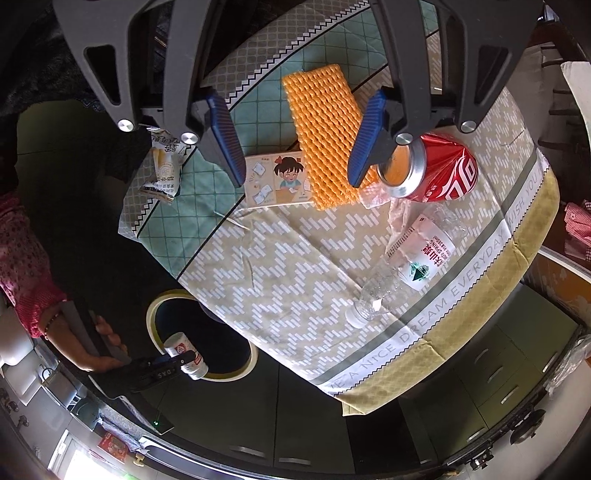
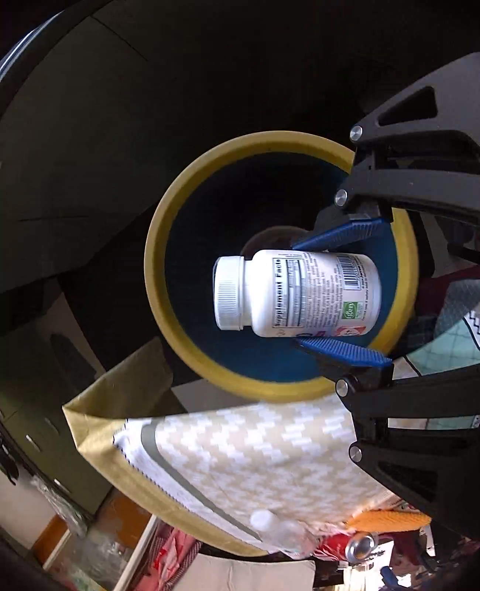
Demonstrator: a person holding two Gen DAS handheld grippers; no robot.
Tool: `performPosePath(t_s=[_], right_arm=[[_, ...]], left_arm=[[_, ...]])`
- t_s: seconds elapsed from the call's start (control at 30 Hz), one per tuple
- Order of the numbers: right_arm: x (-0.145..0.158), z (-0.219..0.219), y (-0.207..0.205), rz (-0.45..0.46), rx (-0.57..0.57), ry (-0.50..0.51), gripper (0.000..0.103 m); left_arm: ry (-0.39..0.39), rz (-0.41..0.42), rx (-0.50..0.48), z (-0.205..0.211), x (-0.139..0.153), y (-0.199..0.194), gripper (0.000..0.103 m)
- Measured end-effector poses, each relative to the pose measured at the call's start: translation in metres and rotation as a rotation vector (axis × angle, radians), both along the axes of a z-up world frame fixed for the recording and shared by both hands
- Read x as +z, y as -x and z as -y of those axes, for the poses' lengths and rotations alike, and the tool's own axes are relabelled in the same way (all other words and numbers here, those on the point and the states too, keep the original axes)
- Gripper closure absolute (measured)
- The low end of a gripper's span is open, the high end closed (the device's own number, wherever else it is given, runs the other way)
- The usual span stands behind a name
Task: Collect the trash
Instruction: 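Grasp the supplement bottle with the right tool and drop it into the bin, then grasp the cartoon-printed box with the right tool and lift it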
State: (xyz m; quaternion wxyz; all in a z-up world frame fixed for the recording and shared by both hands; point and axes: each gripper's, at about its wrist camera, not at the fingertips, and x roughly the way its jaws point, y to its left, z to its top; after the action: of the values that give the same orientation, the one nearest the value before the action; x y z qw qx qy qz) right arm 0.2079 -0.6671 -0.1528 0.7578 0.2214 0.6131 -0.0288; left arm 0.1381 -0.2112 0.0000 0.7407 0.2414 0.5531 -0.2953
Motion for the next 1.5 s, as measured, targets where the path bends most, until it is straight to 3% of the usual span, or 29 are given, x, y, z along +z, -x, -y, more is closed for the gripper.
performPosePath(t_s=[0.07, 0.17, 0.27, 0.33, 0.43, 0.57, 0.77, 0.97, 1.37, 1.43, 1.5], right_arm=[[-0.015, 0.002, -0.004, -0.023, -0.007, 0.024, 0.042], [-0.017, -0.002, -0.004, -0.017, 0.011, 0.058, 0.042], [0.007, -0.022, 0.006, 0.04, 0.082, 0.033, 0.042], [0.031, -0.052, 0.017, 0.098, 0.206, 0.019, 0.042], [0.063, -0.118, 0.038, 0.194, 0.48, 0.034, 0.042], [0.082, -0.206, 0.072, 0.291, 0.825, 0.087, 0.042], [0.072, -0.29, 0.094, 0.313, 1.059, 0.092, 0.038], [0.049, -0.337, 0.092, 0.268, 1.144, 0.169, 0.034], [0.015, -0.379, 0.075, 0.193, 1.19, 0.248, 0.036], [0.014, -0.382, 0.073, 0.199, 1.183, 0.252, 0.045], [0.013, -0.383, 0.07, 0.177, 1.166, 0.239, 0.046]], left_arm=[[-0.013, 0.002, 0.008, -0.001, 0.0, 0.0, 0.046], [-0.02, 0.006, 0.023, -0.006, 0.002, -0.001, 0.046], [-0.018, 0.001, 0.033, -0.012, 0.003, -0.001, 0.045], [-0.012, -0.001, 0.039, -0.016, 0.003, 0.0, 0.045], [0.006, 0.002, 0.051, -0.024, 0.008, 0.001, 0.045], [0.015, 0.023, 0.077, -0.045, 0.016, 0.004, 0.041], [0.045, 0.043, 0.174, -0.095, 0.026, 0.009, 0.037], [0.082, 0.084, 0.268, -0.141, 0.039, 0.013, 0.02], [0.099, 0.066, 0.275, -0.153, 0.029, 0.012, 0.02], [0.095, 0.067, 0.273, -0.151, 0.028, 0.012, 0.019], [0.089, 0.064, 0.274, -0.15, 0.026, 0.011, 0.018]])
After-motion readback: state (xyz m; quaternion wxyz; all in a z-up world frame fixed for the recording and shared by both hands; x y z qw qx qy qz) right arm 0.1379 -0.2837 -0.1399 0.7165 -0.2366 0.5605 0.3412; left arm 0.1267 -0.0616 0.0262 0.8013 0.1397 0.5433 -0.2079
